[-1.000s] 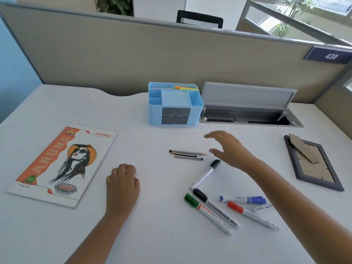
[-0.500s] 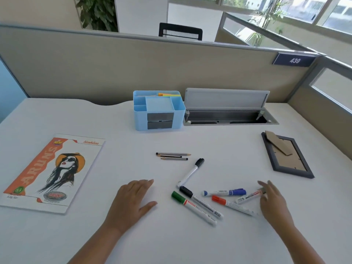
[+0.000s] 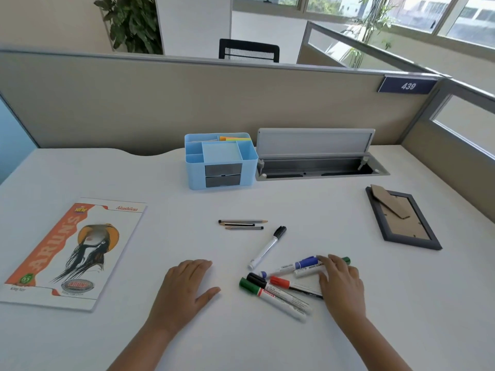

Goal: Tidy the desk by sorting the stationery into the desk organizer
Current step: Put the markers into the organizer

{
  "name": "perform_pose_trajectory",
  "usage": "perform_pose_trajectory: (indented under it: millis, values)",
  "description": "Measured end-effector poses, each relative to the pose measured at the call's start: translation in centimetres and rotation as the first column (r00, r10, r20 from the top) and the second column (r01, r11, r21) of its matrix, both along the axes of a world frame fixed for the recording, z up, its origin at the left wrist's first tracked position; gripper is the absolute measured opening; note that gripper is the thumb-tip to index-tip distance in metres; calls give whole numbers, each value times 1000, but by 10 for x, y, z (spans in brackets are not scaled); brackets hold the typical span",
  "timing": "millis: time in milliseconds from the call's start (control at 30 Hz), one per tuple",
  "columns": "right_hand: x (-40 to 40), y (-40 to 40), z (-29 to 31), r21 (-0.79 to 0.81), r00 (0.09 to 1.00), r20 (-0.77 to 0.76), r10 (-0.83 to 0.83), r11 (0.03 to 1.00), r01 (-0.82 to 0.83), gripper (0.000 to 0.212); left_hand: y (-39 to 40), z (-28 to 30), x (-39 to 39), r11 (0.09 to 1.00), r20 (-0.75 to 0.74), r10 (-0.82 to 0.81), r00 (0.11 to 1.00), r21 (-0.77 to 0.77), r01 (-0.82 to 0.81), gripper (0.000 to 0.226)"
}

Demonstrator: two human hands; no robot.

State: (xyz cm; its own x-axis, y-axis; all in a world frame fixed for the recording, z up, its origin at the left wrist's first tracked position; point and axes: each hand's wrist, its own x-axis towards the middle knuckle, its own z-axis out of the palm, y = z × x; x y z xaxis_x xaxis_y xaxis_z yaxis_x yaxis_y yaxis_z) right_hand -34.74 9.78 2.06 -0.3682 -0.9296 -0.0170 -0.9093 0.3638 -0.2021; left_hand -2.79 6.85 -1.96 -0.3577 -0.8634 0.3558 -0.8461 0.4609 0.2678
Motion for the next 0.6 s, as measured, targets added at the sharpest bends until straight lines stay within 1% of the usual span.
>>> perform_pose_trajectory:
  millis: [167, 267, 333, 433, 500, 600]
  values:
    - [-7, -12, 6, 38, 999, -45, 14, 999, -12, 55, -2, -2, -1, 1000, -12, 5, 1000, -17, -5, 62]
    - [5, -32, 20, 3, 999, 1, 44, 999, -44, 52, -3, -3, -1, 999, -32, 5, 999, -35, -6, 60]
    - [24, -49, 27, -30, 991, 60, 116, 993, -114, 45, -2, -4, -1, 999, -37, 3, 999, -46, -5, 59]
    - [57, -75, 34, -62, 948, 107, 298, 954, -293, 38, -1, -5, 0, 999, -45, 1, 999, -51, -3, 58]
    - [75, -92, 32, -65, 912, 98, 398, 917, -394, 34, -1, -6, 0, 999, -46, -3, 999, -53, 0, 57]
    - [92, -119, 22, -8, 885, 34, 464, 886, -464, 34, -1, -7, 0, 999, -47, -6, 999, -50, 3, 55]
